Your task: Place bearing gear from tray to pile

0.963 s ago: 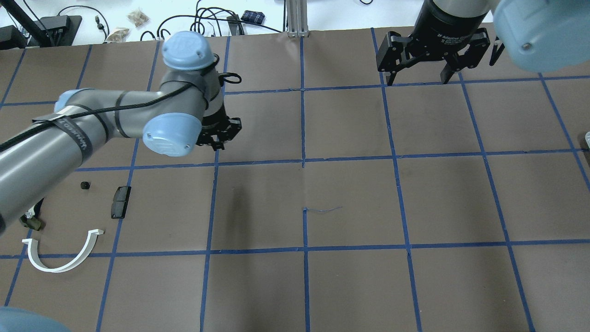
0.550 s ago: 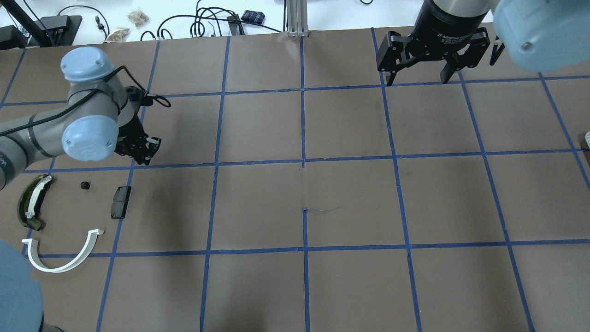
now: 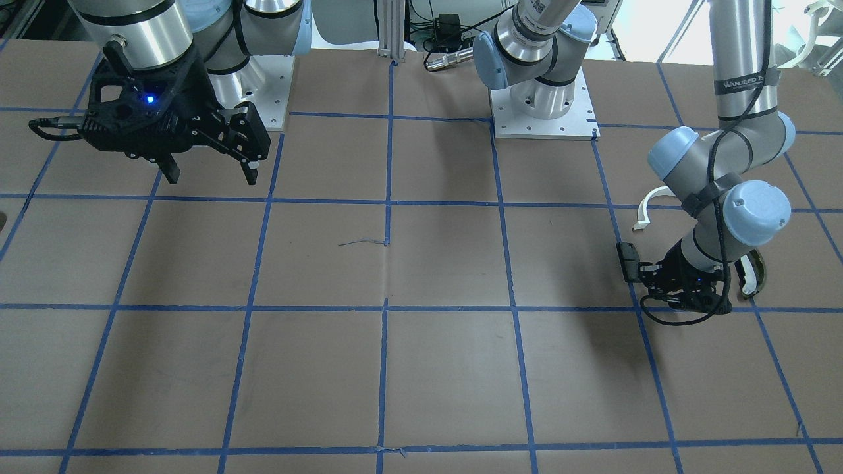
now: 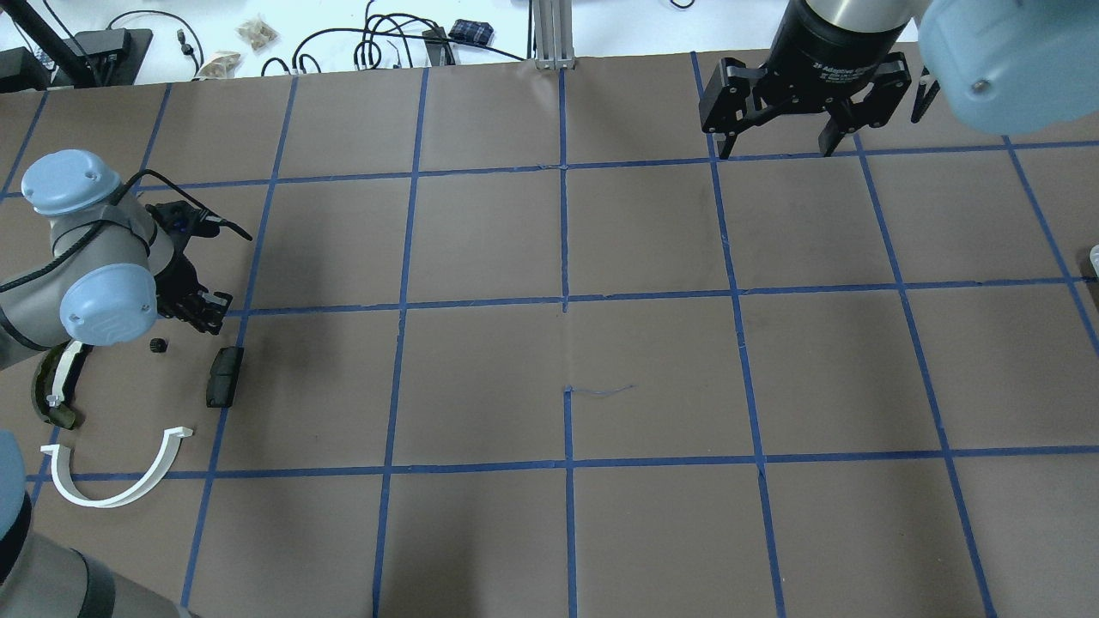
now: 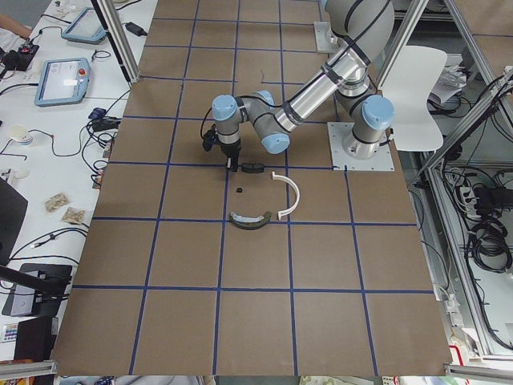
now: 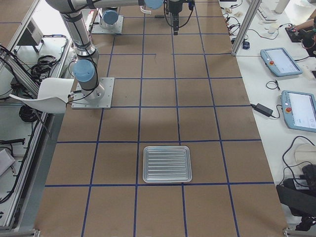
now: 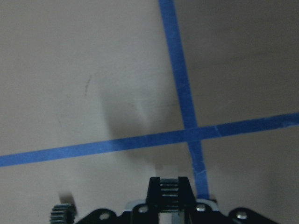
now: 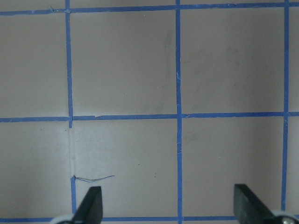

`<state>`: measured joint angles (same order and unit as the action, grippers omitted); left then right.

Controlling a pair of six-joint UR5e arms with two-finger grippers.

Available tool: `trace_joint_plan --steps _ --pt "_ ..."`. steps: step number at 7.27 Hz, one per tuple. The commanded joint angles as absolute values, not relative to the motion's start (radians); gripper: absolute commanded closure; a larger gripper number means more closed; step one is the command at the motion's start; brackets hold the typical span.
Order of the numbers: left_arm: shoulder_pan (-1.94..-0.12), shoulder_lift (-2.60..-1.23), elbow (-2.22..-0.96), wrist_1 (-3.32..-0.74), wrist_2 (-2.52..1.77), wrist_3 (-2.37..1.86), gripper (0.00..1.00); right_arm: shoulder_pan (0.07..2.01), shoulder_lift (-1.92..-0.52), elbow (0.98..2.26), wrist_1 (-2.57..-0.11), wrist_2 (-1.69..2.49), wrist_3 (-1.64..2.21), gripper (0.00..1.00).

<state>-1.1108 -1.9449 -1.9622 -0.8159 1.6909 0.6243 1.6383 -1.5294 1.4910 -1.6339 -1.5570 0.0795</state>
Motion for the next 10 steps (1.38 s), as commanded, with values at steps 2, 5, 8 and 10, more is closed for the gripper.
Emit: trace_joint_plan --steps 2,5,8,10 --pt "-1.022 -1.963 -1.956 -0.807 1.674 0.693 0.96 1.638 -1.529 1.491 -1.635 -1.560 0.080 0.00" --pt "-1.017 -1.963 -1.964 -0.807 1.675 0.683 0.68 1.638 -1.529 1.491 -1.634 -1.562 0.072 0.00" --pt "-1.025 -1.929 -1.954 -0.834 1.667 0.658 0.00 1.638 -1.529 1.491 -1.632 -1.562 0.078 0.00" --pt "-1.057 -1.882 -1.877 -0.953 1.667 0.615 0.00 1.638 -1.529 1.491 -1.634 -1.555 0.083 0.00"
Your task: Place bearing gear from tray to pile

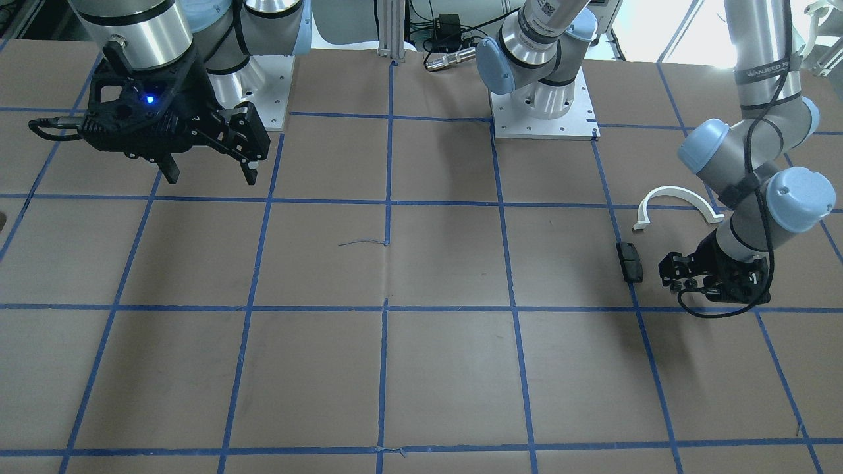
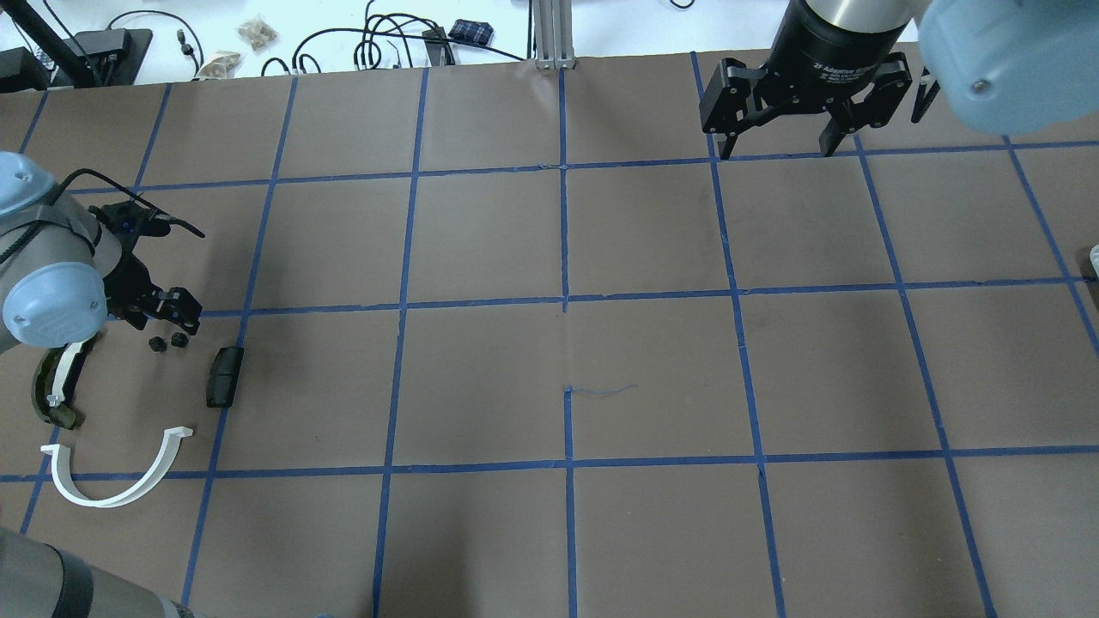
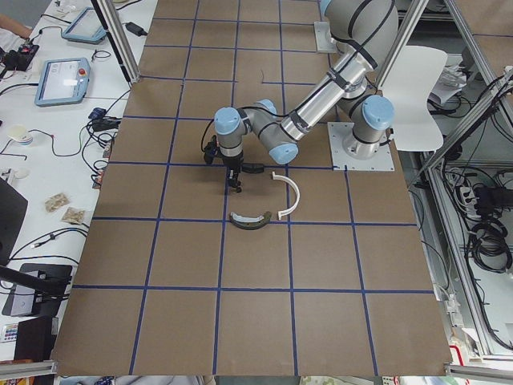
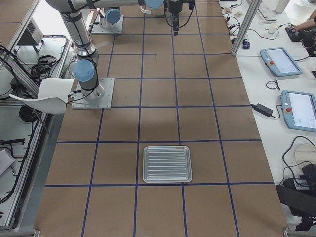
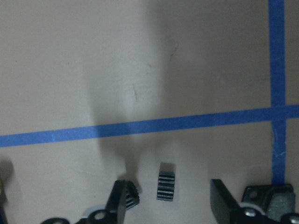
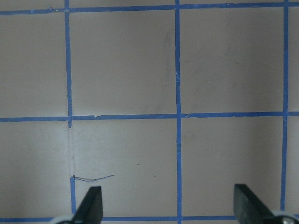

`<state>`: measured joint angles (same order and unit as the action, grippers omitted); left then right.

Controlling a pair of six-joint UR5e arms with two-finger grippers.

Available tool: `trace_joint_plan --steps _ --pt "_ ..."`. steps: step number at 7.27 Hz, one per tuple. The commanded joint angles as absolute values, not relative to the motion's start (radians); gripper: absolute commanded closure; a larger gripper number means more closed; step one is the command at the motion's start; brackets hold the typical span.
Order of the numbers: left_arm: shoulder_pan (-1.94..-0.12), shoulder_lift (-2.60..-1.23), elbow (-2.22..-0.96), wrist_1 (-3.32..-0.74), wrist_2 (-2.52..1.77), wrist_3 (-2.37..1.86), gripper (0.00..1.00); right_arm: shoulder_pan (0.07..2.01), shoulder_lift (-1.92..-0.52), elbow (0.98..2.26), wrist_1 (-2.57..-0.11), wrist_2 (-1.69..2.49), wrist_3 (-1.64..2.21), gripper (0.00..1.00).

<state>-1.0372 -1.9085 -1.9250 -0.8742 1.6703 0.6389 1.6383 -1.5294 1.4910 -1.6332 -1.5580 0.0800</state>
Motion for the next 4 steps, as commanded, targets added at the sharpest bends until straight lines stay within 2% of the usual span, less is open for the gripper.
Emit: trace_joint_plan --steps 1,4 --pt "-1.124 -1.859 -1.797 -1.036 1.672 0.577 0.00 1.638 -1.529 1.491 -1.634 -1.555 0.081 0.00" --pt "-1.340 -1.818 -1.564 -1.334 1.667 0.248 0.00 1.638 -1.529 1.491 -1.632 -1.555 0.081 0.00"
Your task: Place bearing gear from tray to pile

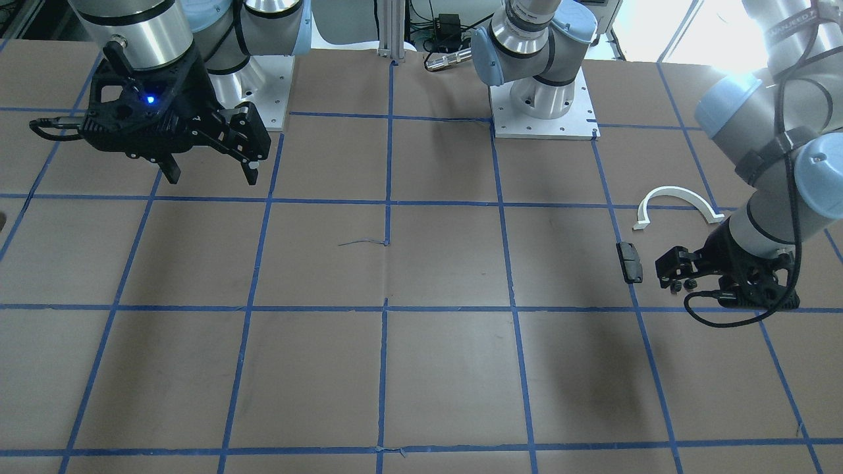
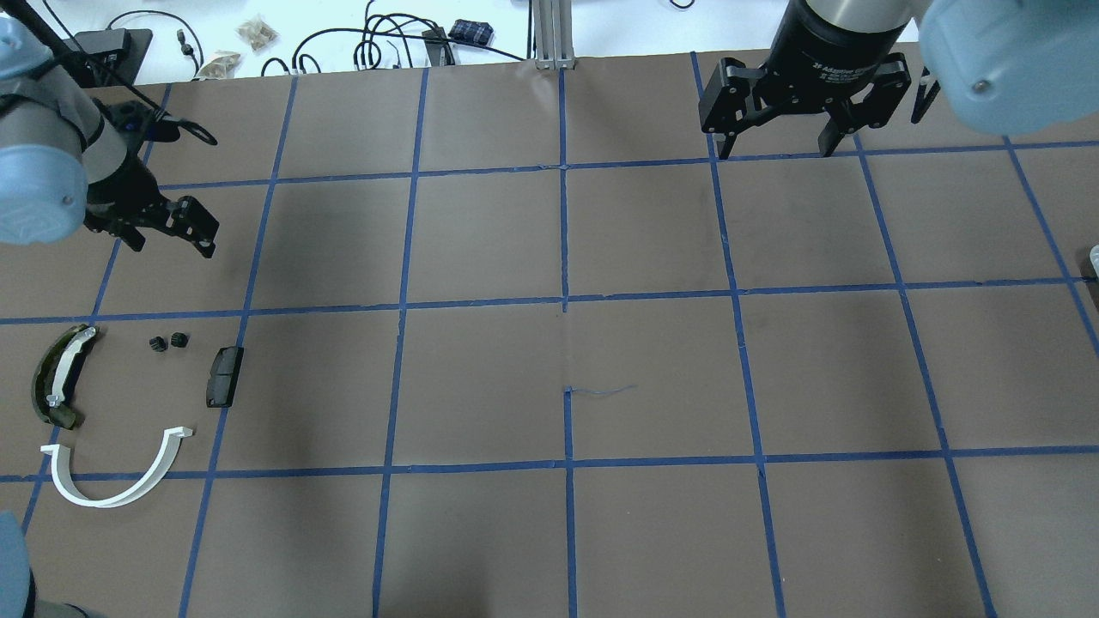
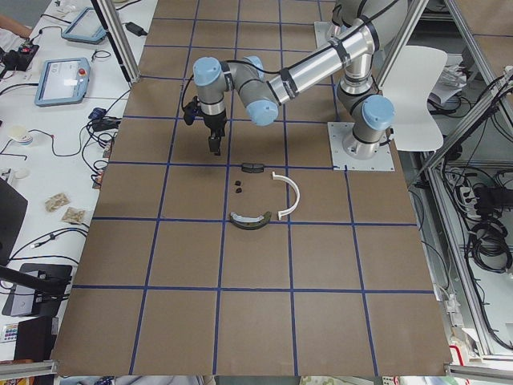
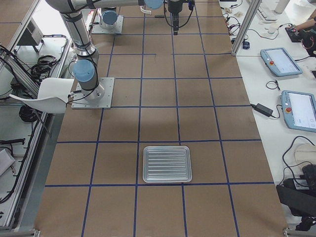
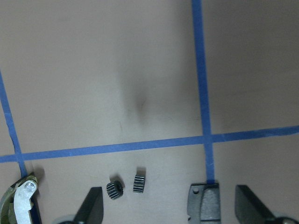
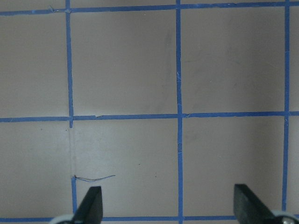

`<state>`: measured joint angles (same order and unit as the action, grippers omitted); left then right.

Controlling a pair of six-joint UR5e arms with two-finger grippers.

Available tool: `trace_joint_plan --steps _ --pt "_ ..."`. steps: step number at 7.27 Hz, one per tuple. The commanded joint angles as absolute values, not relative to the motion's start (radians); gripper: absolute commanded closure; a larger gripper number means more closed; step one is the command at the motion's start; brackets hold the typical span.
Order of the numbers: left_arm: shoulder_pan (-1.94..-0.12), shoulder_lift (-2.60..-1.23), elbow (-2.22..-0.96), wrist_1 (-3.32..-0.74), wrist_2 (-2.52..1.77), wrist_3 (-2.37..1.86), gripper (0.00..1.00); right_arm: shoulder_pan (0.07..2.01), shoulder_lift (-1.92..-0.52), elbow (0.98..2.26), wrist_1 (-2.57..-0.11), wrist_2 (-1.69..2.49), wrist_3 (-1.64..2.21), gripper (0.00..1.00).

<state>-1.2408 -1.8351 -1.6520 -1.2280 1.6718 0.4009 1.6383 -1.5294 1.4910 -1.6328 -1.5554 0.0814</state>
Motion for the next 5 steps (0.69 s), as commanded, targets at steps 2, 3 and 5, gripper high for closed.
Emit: trace_joint_plan --steps 2,3,5 --pt "-1.527 -1.767 -1.472 -1.441 1.667 0.022 0.00 1.638 -1.529 1.491 -1.632 -1.549 0.083 0.00" --pt "-1.552 -1.728 -1.444 -1.484 1.663 0.009 0.00 1.638 -1.529 1.491 -1.634 -1.548 0.083 0.00" --pt "-1.575 -1.689 -1.446 -1.523 1.548 -0.104 0.00 1.638 -1.529 1.491 -1.634 -1.546 0.084 0.00"
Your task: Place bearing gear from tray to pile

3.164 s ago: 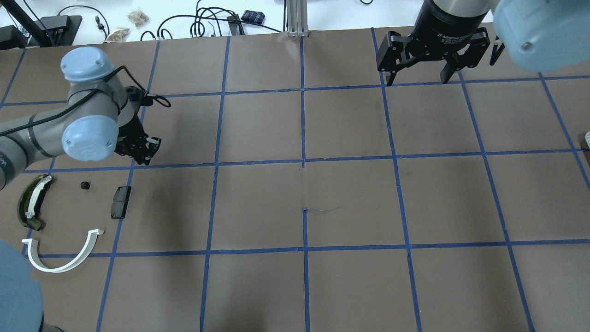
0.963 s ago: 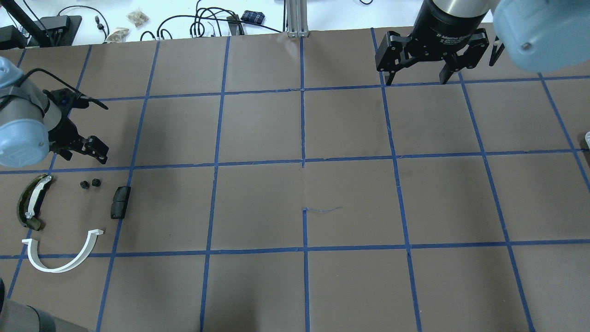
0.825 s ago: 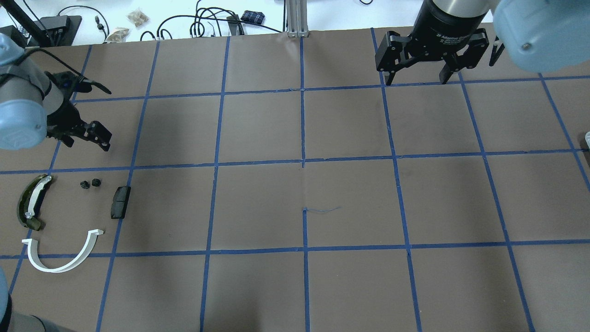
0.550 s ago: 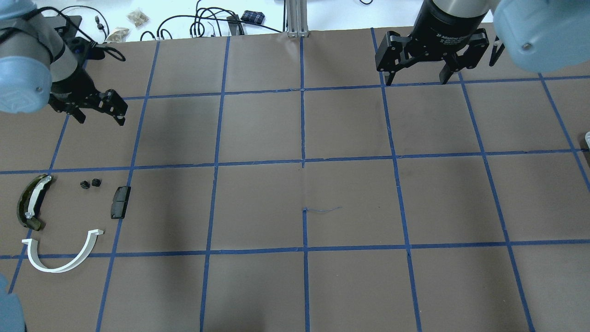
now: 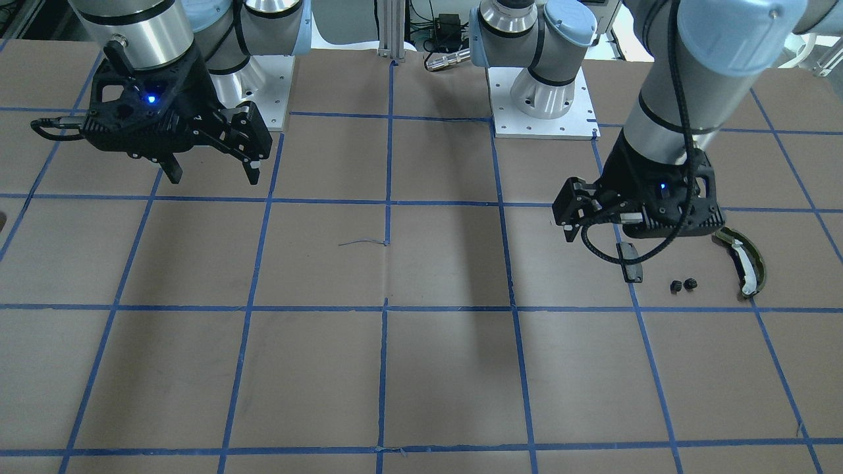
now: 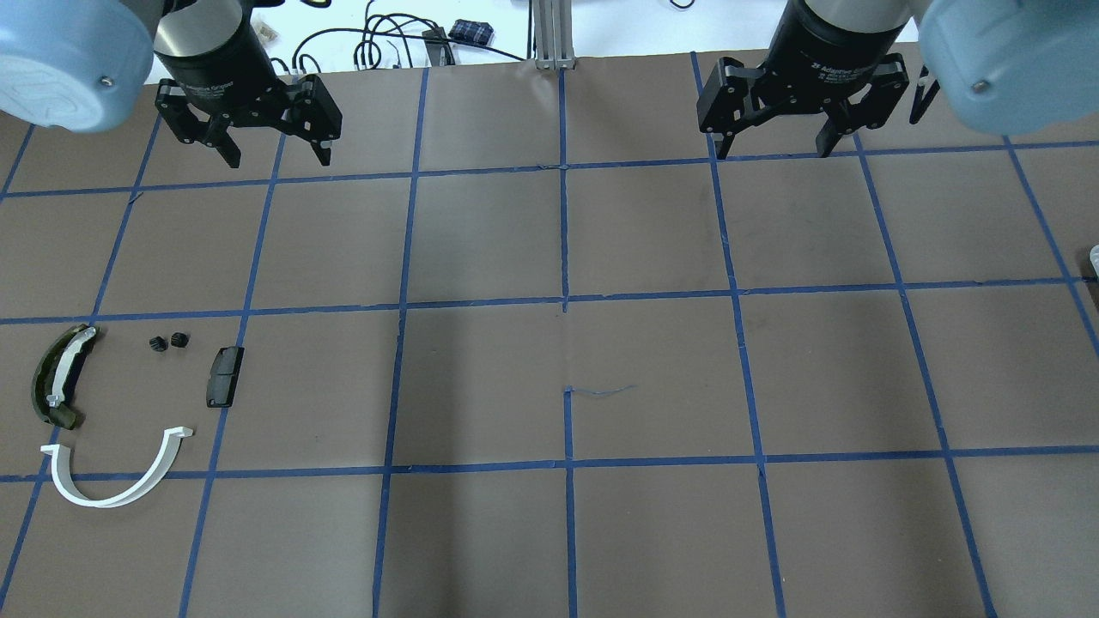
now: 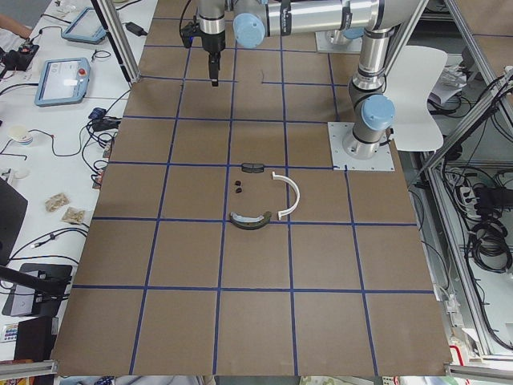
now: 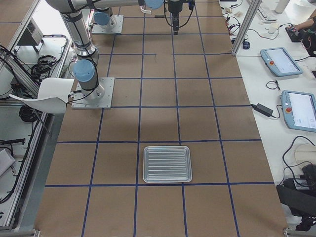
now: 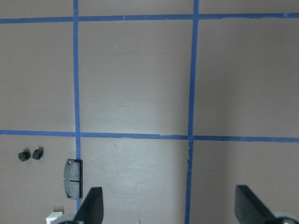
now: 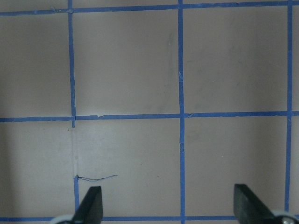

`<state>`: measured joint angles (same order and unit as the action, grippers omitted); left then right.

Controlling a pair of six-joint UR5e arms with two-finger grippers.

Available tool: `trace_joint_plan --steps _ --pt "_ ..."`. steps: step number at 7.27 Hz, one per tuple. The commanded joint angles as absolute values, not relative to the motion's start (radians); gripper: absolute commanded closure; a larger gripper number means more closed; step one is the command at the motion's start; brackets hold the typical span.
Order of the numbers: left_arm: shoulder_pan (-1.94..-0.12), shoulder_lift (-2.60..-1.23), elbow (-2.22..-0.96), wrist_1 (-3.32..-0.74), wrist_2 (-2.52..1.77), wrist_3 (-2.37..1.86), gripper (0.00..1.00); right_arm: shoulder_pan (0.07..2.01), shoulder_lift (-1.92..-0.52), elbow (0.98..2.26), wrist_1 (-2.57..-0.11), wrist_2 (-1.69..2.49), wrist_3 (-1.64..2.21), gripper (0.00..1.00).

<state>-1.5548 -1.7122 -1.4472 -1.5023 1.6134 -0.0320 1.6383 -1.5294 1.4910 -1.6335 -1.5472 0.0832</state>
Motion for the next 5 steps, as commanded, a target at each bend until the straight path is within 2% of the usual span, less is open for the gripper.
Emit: trace_joint_plan --steps 1,5 --pt "-1.578 -1.674 -1.448 -1.532 1.552 -0.104 0.00 1.638 -1.529 1.491 -1.634 -1.545 0.084 0.00" --pt "-1.568 -1.654 -1.479 -1.542 1.580 -0.111 0.00 1.638 -1.529 1.491 -1.634 -1.546 0.083 0.00"
